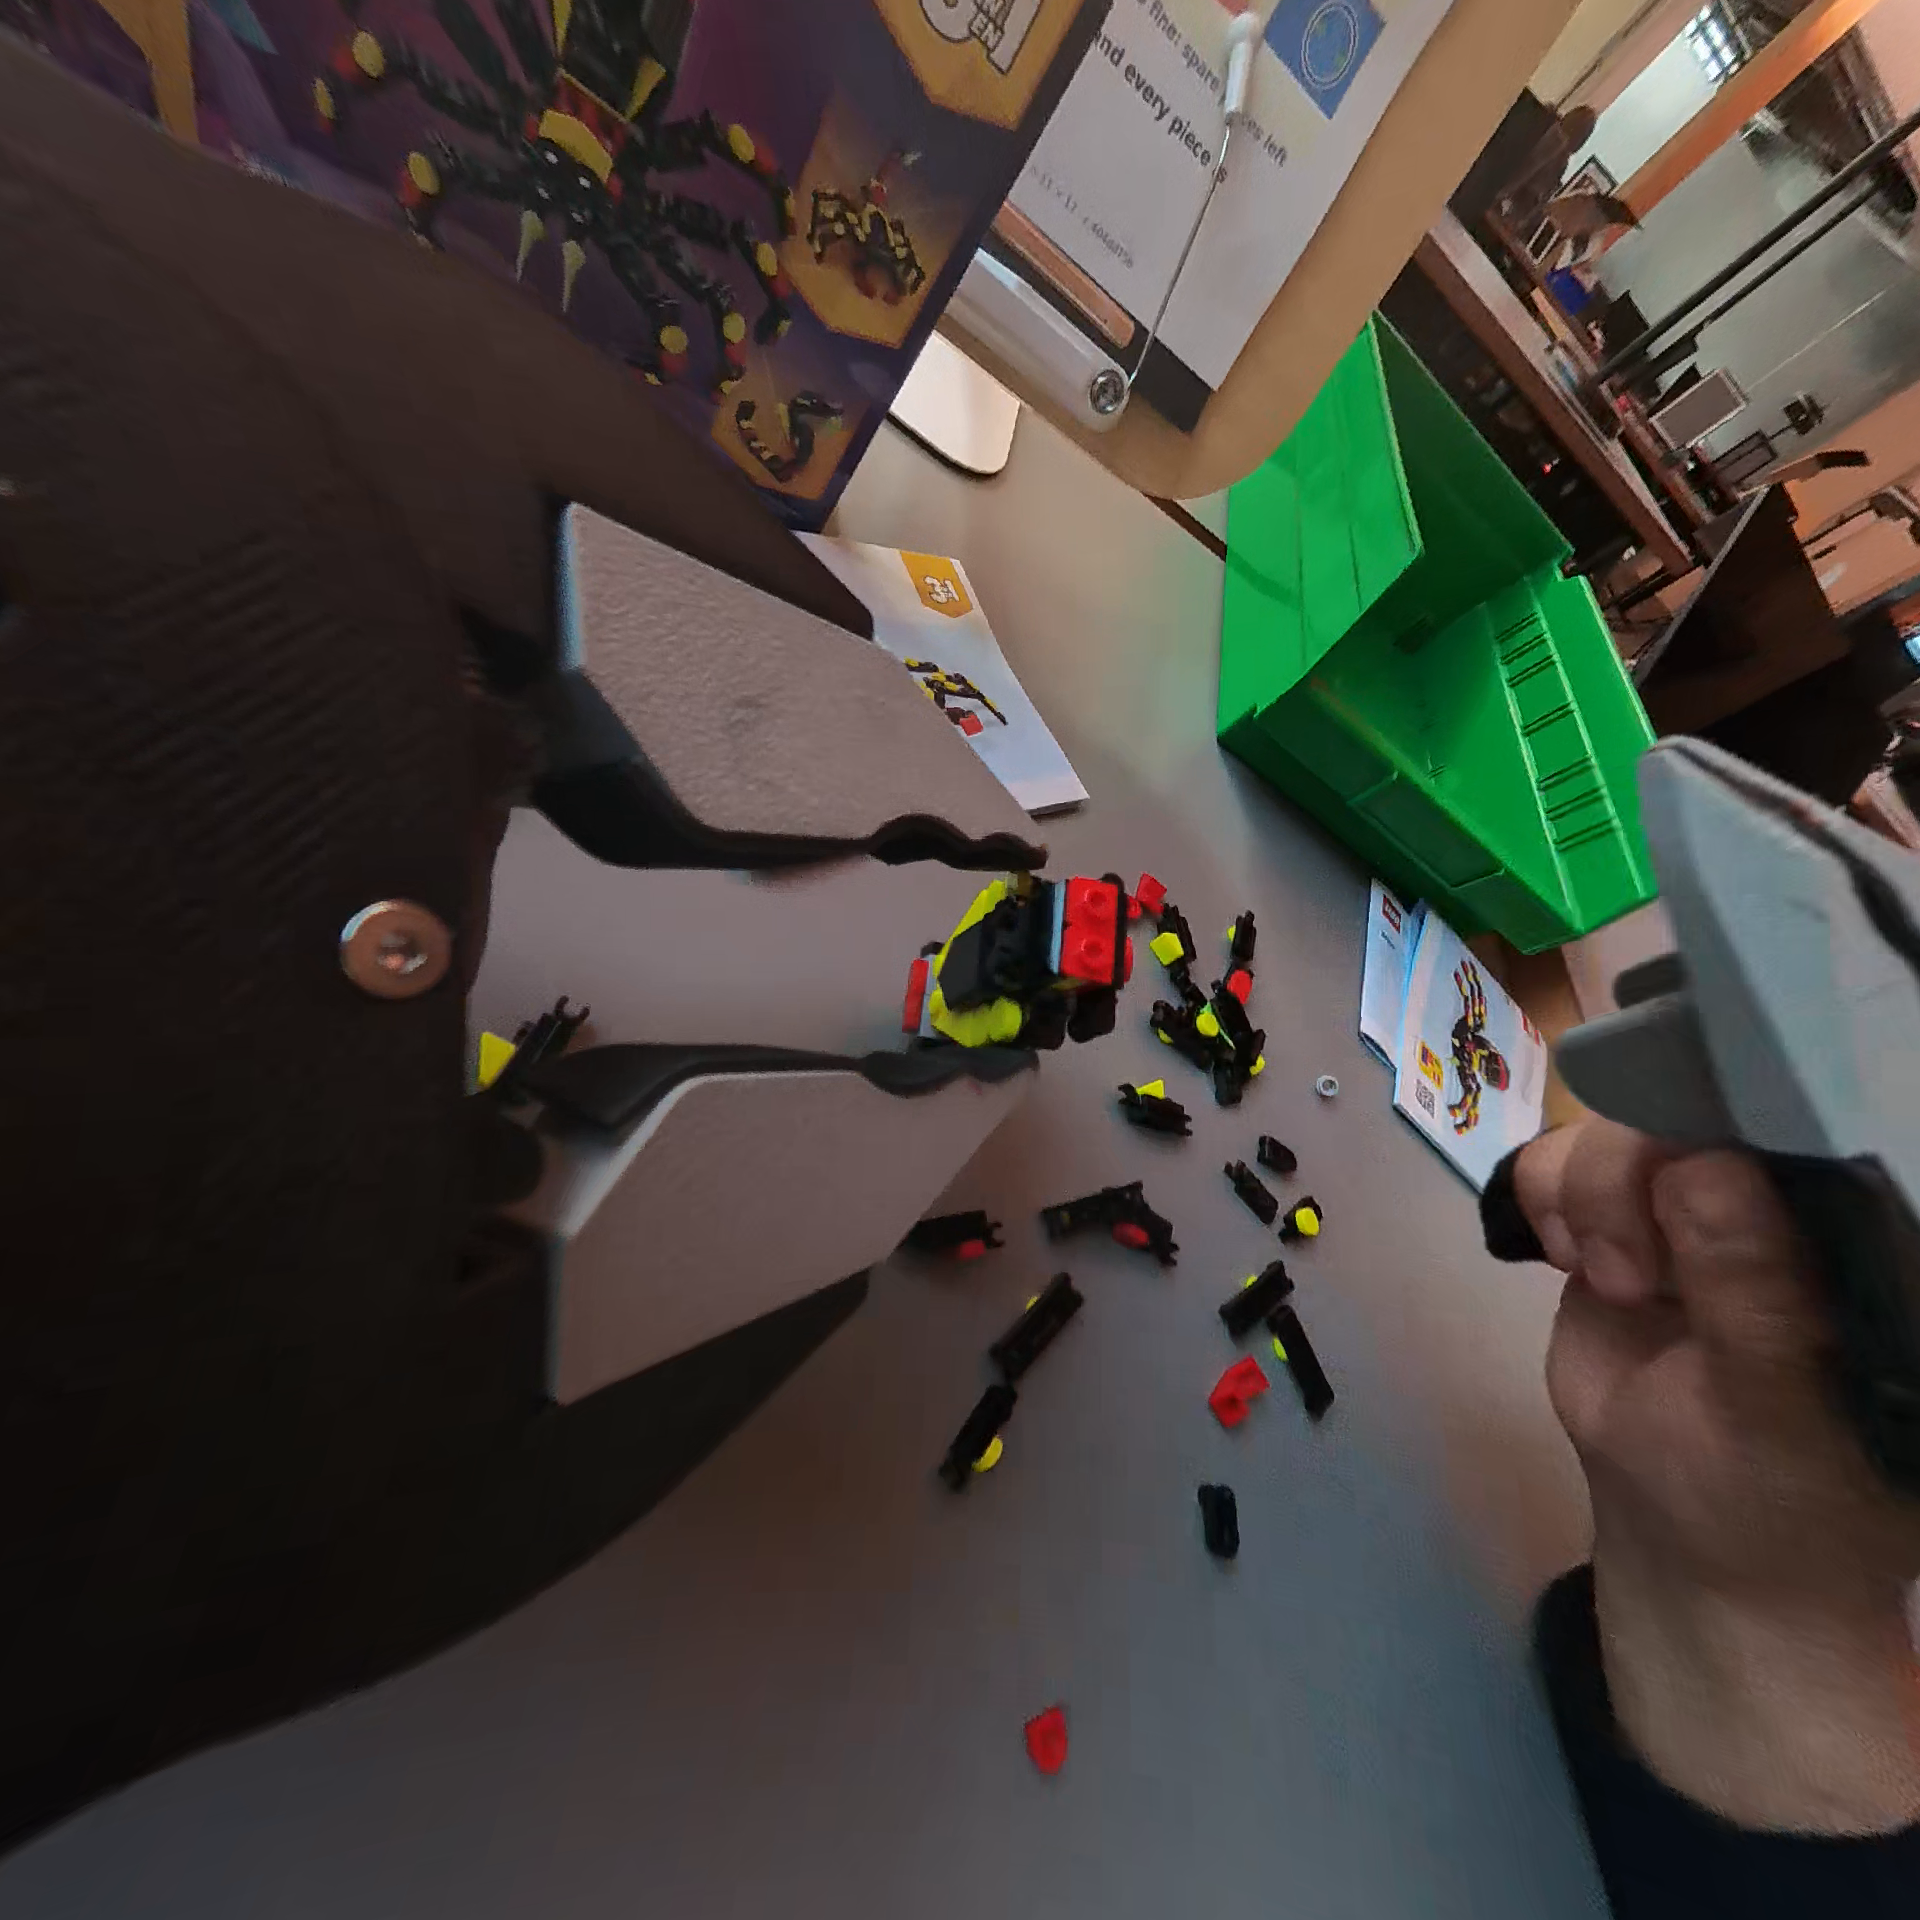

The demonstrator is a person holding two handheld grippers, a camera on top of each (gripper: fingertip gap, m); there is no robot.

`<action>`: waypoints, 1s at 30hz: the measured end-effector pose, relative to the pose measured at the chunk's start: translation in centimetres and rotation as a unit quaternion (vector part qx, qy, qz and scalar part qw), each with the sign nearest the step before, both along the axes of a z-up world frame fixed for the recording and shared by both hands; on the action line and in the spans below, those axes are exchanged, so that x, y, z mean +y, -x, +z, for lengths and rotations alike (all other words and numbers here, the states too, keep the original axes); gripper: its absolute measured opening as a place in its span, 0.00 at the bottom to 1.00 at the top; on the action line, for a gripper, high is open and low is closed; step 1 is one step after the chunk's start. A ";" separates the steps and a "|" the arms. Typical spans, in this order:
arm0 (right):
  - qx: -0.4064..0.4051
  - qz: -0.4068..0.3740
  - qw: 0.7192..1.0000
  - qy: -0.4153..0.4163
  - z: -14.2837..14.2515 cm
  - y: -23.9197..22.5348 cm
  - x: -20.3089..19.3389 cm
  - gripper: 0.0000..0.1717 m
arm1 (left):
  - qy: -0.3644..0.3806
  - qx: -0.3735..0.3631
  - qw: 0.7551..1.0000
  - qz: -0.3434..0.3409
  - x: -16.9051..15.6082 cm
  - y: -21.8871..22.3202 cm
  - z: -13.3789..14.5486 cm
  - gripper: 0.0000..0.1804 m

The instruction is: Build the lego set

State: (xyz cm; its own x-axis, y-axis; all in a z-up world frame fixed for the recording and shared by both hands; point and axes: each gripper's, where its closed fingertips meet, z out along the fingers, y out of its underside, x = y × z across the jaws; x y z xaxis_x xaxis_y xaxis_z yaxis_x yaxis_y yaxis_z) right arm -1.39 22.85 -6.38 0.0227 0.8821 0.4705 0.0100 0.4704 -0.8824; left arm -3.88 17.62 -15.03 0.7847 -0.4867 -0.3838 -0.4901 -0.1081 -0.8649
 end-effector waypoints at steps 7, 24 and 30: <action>-0.110 0.087 0.989 0.047 -6.0 1.2 -2.0 0.10 | -0.035 0.100 0.992 0.073 1.8 1.8 -0.9 0.18; -0.128 0.059 0.984 -0.106 -8.9 2.3 -4.5 0.09 | -0.127 0.212 0.966 0.078 1.5 0.6 0.3 0.18; -0.152 0.056 0.981 -0.108 -9.9 2.3 -4.2 0.11 | -0.144 0.187 0.968 0.083 1.1 0.6 1.4 0.18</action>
